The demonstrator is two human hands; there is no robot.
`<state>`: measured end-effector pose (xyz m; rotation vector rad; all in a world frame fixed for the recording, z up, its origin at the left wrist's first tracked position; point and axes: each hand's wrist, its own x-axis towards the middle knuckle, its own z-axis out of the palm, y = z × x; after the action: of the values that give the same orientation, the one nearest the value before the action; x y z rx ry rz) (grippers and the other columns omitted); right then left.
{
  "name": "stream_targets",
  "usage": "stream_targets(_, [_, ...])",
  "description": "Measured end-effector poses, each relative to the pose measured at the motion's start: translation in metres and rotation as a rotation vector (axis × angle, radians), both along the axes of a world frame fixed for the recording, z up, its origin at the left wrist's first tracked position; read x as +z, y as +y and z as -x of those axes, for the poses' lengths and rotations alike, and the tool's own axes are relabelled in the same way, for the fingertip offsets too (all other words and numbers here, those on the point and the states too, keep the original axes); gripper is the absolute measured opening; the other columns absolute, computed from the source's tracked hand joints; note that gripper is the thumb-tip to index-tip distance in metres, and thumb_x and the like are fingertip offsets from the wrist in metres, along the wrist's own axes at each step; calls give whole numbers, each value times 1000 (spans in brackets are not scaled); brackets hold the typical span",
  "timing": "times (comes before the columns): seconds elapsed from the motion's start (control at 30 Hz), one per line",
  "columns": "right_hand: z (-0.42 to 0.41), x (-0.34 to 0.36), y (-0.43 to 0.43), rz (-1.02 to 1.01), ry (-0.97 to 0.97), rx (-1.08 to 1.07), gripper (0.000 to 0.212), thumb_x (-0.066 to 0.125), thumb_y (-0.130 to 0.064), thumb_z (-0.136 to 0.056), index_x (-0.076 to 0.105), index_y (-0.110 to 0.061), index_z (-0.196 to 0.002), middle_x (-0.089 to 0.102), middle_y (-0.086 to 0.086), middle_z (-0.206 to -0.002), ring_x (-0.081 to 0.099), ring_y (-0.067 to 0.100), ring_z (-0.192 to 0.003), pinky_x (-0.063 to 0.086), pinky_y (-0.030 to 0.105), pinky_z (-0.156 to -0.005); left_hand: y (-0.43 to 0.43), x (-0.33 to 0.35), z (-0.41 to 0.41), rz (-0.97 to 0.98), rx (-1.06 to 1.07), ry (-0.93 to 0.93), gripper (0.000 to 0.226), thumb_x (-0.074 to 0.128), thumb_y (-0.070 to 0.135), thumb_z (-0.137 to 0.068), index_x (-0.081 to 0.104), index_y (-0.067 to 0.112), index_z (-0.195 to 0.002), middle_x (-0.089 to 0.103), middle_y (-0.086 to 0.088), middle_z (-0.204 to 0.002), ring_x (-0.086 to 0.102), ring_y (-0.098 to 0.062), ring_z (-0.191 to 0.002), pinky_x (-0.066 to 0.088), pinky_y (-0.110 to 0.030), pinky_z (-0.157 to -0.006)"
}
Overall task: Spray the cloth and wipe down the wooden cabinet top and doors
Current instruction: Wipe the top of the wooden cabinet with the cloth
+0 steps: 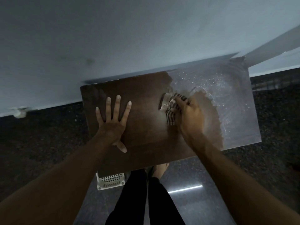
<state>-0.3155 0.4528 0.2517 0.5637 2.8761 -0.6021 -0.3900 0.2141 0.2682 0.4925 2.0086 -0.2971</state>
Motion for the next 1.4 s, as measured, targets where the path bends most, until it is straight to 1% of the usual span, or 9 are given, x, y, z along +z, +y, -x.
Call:
stream_targets(0.1, [-62, 3, -42, 78, -87, 179, 41, 63, -23, -93, 50, -35, -131, 54, 11, -121, 56, 31, -106, 53, 52, -82, 0, 0, 0, -3, 1, 5, 180, 93, 62, -37, -58, 23, -127, -65, -18, -132, -51, -46, -128, -11, -77, -108])
stream_targets(0.17, [-110, 6, -67, 90, -154, 309, 61, 73, -23, -80, 49, -28, -137, 56, 9, -115, 57, 31, -102, 55, 54, -70, -1, 0, 0, -13, 8, 6, 180, 94, 61, -36, -59, 24, -125, -65, -18, -132, -51, -46, -128, -11, -77, -107])
stream_targets(0.3, [-140, 12, -58, 130, -139, 434, 67, 79, -8, -60, 66, -18, -125, 61, 8, -101, 62, 30, -85, 53, 36, -45, -3, -2, -1, -36, 9, 15, 180, 94, 60, -36, -58, 24, -125, -66, -18, -131, -53, -45, -125, -12, -77, -105])
stream_targets(0.53, [-22, 10, -7, 8, -61, 65, 47, 65, -11, -90, 59, -23, -135, 55, 13, -115, 57, 30, -92, 53, 39, -68, -7, -8, -4, -85, 6, 61, 180, 93, 64, -34, -60, 25, -121, -69, -15, -124, -52, -44, -125, -13, -76, -104])
stream_targets(0.7, [58, 4, -34, -44, -18, 17, 41, 63, -17, -95, 58, -20, -136, 54, 11, -116, 58, 28, -95, 56, 37, -71, -11, -15, -7, -118, 18, 108, 181, 95, 60, -34, -55, 25, -130, -64, -18, -134, -53, -44, -124, -11, -78, -105])
stream_targets(0.87, [17, 11, -89, 38, -20, 173, 53, 77, -14, -84, 58, -19, -133, 55, 13, -113, 60, 29, -91, 60, 41, -63, -17, -16, -12, -185, -30, 200, 176, 92, 63, -38, -44, 23, -142, -51, -17, -149, -42, -44, -137, -13, -72, -108])
stream_targets(1.1, [-37, 5, -60, 28, -81, 429, 58, 79, -13, -78, 61, -18, -132, 55, 10, -109, 58, 32, -95, 56, 42, -54, -91, -21, -34, -374, 2, 474, 135, 58, 91, -62, 7, 15, -161, -6, -14, -168, -6, -36, -154, 9, -57, -123])
stream_targets(1.27, [41, -4, -71, 37, -60, 50, 37, 57, -23, -98, 56, -26, -135, 51, 6, -117, 56, 25, -93, 55, 40, -75, -133, -28, -28, -395, 9, 519, 105, 26, 87, -82, 12, 19, -161, -1, -10, -169, -1, -32, -155, 14, -58, -123])
stream_targets(1.4, [105, -5, -133, 86, 55, 94, 30, 51, -23, -95, 62, -24, -123, 56, 7, -122, 55, 28, -107, 45, 32, -82, -149, -30, -9, -381, 162, 618, 82, 25, 67, -96, 22, 14, -158, 13, -14, -167, 9, -32, -154, 17, -54, -122])
